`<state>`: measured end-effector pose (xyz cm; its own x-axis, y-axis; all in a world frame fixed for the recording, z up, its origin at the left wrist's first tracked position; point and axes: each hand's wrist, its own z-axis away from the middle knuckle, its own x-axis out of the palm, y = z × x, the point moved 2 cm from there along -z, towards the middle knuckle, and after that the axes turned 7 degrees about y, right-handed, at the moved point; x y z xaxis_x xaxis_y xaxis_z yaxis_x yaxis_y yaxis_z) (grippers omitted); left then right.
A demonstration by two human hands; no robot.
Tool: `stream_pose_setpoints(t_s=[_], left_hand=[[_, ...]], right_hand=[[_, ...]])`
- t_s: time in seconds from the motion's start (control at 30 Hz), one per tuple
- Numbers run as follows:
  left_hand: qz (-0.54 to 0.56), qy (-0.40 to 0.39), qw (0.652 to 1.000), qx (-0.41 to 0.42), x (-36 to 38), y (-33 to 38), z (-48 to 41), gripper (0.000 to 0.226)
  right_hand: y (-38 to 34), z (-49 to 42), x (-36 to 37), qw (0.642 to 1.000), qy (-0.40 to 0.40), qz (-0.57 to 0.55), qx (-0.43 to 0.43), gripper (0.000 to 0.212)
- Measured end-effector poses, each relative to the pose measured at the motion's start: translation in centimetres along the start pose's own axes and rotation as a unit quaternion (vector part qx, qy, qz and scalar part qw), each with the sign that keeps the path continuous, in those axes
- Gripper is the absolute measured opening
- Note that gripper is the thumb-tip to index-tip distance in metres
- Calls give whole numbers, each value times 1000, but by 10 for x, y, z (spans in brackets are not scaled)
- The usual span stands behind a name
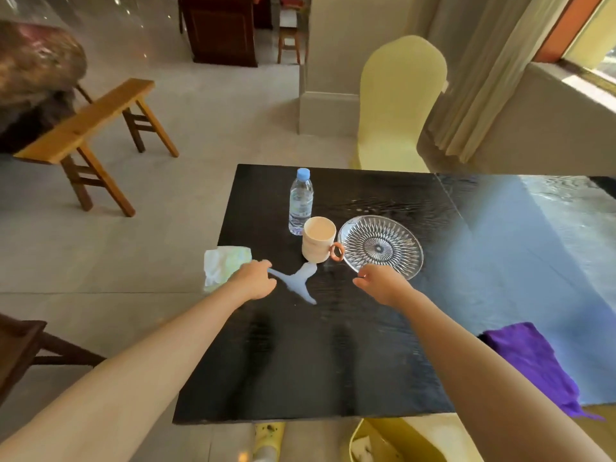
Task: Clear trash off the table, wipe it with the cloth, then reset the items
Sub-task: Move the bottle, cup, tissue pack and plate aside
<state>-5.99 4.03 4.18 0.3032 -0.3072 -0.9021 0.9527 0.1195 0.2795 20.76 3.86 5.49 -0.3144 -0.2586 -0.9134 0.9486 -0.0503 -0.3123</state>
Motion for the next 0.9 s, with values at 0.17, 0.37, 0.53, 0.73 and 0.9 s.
stream_pose_setpoints(t_s=[0.17,0.37,0.53,0.73,0.9], left_hand=[[-32,83,988,-129,7,-43,-32,66],[45,27,968,-245,46,-81,-59,105],[28,32,963,-265,65,-88,-73,112],[-3,78,965,-252,71,-89,-87,102],[-2,106,970,-220,67,-81,-97,97]], right_hand=[[-14,-45,15,999,22,-36,20,45],[-30,-99,34,990,43,-124,56,34],[-31,-126,45,986,46,-135,88,23],[-22,-130,48,976,32,-197,89,32],[-19,-132,50,971,47,-220,77,29]])
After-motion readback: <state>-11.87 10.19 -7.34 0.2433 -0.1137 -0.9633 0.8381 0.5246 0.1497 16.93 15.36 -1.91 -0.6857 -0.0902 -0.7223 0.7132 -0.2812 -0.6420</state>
